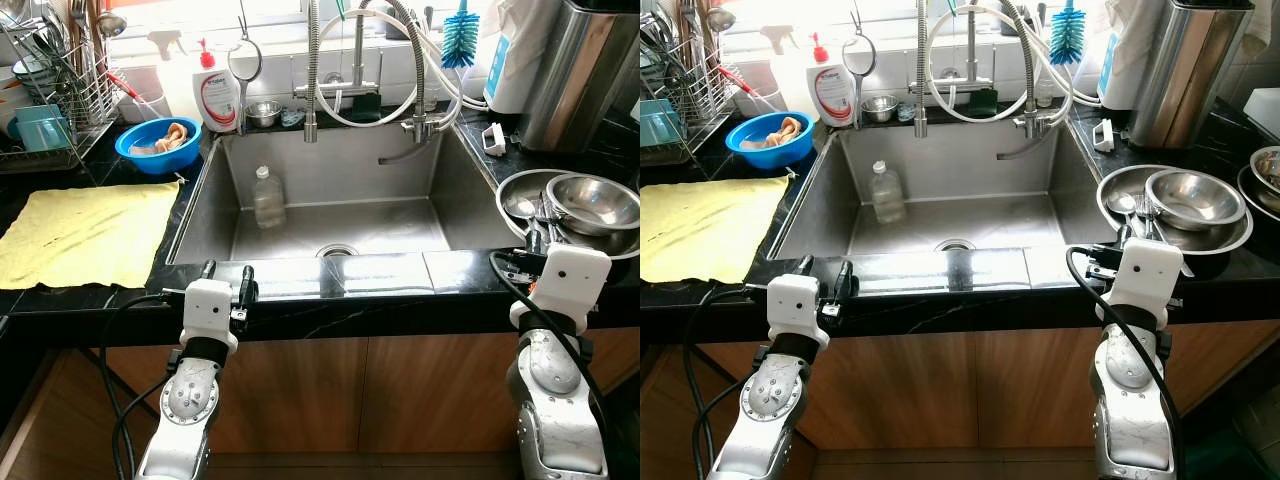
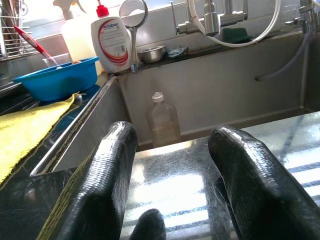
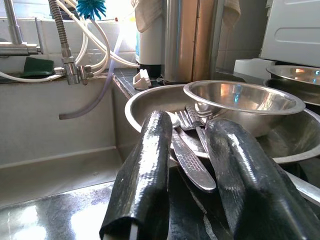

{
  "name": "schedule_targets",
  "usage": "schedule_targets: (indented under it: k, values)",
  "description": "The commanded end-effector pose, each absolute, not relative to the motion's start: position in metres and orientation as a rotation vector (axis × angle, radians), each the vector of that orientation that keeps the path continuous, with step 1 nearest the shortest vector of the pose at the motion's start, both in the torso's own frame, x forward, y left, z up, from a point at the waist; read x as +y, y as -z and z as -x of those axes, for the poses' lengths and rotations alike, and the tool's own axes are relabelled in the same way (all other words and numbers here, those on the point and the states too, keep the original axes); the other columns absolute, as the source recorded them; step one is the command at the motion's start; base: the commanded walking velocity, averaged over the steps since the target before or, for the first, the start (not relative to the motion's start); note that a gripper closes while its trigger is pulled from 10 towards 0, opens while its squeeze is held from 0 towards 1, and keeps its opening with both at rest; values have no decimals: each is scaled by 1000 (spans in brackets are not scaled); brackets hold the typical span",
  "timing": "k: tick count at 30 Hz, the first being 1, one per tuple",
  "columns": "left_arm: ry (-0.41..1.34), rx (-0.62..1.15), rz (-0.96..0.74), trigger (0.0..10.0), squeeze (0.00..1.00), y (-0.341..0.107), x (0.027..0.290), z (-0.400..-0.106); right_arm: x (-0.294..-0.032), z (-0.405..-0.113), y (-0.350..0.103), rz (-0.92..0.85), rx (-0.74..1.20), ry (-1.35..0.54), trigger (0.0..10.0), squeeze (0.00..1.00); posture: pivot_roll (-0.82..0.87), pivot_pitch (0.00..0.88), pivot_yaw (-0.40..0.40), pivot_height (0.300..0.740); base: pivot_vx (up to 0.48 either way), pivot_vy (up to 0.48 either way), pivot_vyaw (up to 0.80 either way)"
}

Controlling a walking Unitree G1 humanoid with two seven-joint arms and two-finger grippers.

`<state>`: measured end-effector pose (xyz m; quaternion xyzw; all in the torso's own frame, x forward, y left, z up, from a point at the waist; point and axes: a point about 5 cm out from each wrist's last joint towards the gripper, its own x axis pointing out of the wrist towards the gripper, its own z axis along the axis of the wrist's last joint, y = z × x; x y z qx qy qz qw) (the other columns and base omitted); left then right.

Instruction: Kitchen organization

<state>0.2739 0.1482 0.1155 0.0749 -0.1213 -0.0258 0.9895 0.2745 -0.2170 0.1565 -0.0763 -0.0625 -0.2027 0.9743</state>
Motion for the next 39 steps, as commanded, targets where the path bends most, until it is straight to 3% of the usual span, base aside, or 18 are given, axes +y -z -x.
schedule_targets:
  k: [1,16,17,18,19,39]
  values:
    - [49,-225,-165,10000,0,-111,150,-273,-216,-277,-155,155,-101,414,10000,0,-128,0,58,740,0,0,0]
    - [52,-225,-159,10000,0,-112,148,-273,-219,-276,-152,160,-77,430,10000,0,-128,0,56,740,0,0,0]
    - [53,-225,-160,10000,0,-112,148,-273,-219,-276,-152,160,-78,428,3961,0,-129,0,57,740,0,0,0]
    - [53,-224,-160,10000,0,-112,148,-273,-219,-276,-152,159,-79,426,1216,0,-129,0,57,740,0,0,0]
    - [53,-224,-160,10000,0,-111,148,-273,-219,-277,-152,159,-79,425,0,0,-129,0,57,740,0,0,0]
    - [57,-226,-158,10000,0,-112,147,-273,-216,-280,-154,139,-90,400,0,0,-124,0,56,740,0,0,0]
